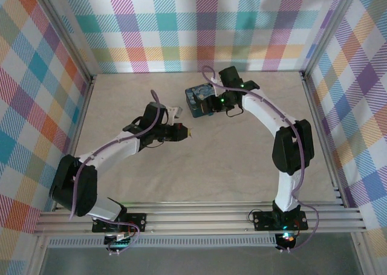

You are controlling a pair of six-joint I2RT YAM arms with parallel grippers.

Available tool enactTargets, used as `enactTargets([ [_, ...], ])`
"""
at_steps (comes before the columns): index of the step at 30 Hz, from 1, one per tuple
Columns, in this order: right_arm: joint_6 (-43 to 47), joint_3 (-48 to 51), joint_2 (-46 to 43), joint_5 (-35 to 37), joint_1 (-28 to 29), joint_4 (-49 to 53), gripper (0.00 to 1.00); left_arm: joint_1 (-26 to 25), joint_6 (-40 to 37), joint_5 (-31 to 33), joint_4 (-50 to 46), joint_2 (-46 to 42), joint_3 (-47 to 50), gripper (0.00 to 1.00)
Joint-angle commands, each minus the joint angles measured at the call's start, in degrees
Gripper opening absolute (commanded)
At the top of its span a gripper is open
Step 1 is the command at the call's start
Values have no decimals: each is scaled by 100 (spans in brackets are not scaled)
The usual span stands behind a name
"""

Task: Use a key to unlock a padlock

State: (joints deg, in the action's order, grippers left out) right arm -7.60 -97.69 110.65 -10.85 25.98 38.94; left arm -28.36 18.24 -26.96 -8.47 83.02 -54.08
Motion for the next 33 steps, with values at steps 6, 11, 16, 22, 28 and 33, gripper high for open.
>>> enactTargets([
  [6, -482, -943, 931, 367, 32, 266, 60, 6, -169, 143, 61, -246, 309, 0],
  [11, -584, -1724, 1481, 413, 73, 229, 60, 37, -399, 200, -119, -241, 299, 0],
  [16, -424, -2305, 1890, 784, 124, 16, 61, 93, -427, 71, -11, -117, 301, 0],
  [22, 192, -3608, 2803, 1069, 127, 638, 62, 121, -479, -75, 19, 114, 171, 0],
  [28, 370, -3820, 3136, 1256, 139, 1193, 62, 130, -480, -124, 137, 179, 222, 0],
  [33, 423, -2914, 2774, 1113, 246, 1006, 60, 129, -427, -175, 240, 163, 322, 0],
])
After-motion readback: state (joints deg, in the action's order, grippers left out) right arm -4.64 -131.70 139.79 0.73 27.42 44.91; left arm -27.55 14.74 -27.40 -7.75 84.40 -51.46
